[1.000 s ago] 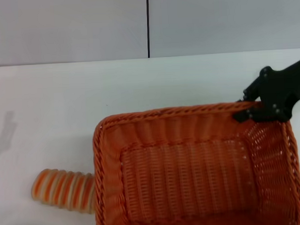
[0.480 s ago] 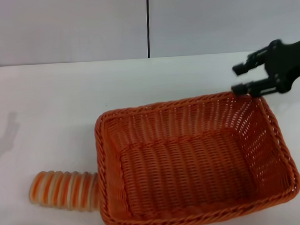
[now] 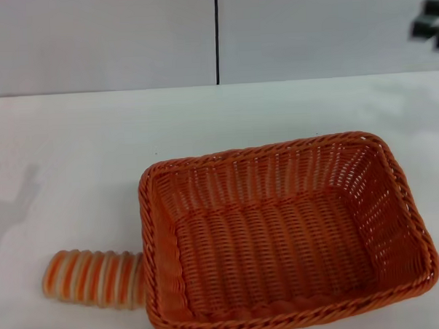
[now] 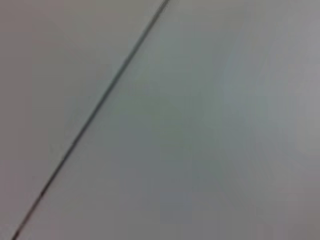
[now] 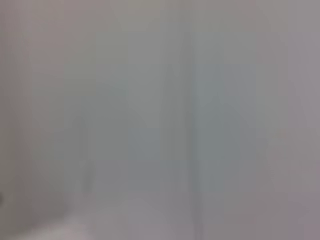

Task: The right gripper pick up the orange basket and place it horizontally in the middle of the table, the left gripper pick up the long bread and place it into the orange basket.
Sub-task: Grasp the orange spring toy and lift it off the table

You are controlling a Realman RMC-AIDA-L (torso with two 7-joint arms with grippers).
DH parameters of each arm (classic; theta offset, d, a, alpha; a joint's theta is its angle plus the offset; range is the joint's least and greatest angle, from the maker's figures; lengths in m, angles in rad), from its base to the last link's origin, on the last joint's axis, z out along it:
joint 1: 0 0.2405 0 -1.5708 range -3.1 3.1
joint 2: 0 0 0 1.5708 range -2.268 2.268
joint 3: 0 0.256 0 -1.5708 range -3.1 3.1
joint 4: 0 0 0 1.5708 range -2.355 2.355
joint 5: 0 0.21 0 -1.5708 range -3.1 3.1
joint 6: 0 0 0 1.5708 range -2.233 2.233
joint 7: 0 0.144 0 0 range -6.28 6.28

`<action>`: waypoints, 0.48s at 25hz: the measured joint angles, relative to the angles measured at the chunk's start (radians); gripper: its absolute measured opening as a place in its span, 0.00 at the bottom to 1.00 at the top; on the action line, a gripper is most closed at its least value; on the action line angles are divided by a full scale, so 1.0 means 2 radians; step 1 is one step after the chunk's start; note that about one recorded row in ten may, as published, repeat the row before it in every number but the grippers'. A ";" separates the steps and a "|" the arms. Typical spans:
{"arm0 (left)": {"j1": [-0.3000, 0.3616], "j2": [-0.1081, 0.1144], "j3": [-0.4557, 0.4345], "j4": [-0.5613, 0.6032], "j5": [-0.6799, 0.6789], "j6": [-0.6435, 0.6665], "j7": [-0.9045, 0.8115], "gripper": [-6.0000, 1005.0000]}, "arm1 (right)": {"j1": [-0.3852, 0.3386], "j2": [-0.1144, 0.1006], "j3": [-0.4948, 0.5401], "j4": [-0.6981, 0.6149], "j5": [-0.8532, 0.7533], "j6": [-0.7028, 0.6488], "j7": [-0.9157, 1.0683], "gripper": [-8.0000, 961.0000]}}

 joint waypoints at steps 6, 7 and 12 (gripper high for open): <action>-0.011 0.011 0.088 0.089 0.000 0.000 -0.071 0.81 | -0.067 0.009 0.104 0.114 0.116 -0.003 -0.092 0.54; -0.013 0.018 0.115 0.100 0.000 0.000 -0.082 0.81 | -0.077 0.013 0.121 0.133 0.127 -0.005 -0.114 0.54; -0.018 0.035 0.212 0.139 0.000 -0.002 -0.102 0.81 | -0.109 0.044 0.205 0.185 0.167 -0.050 -0.175 0.54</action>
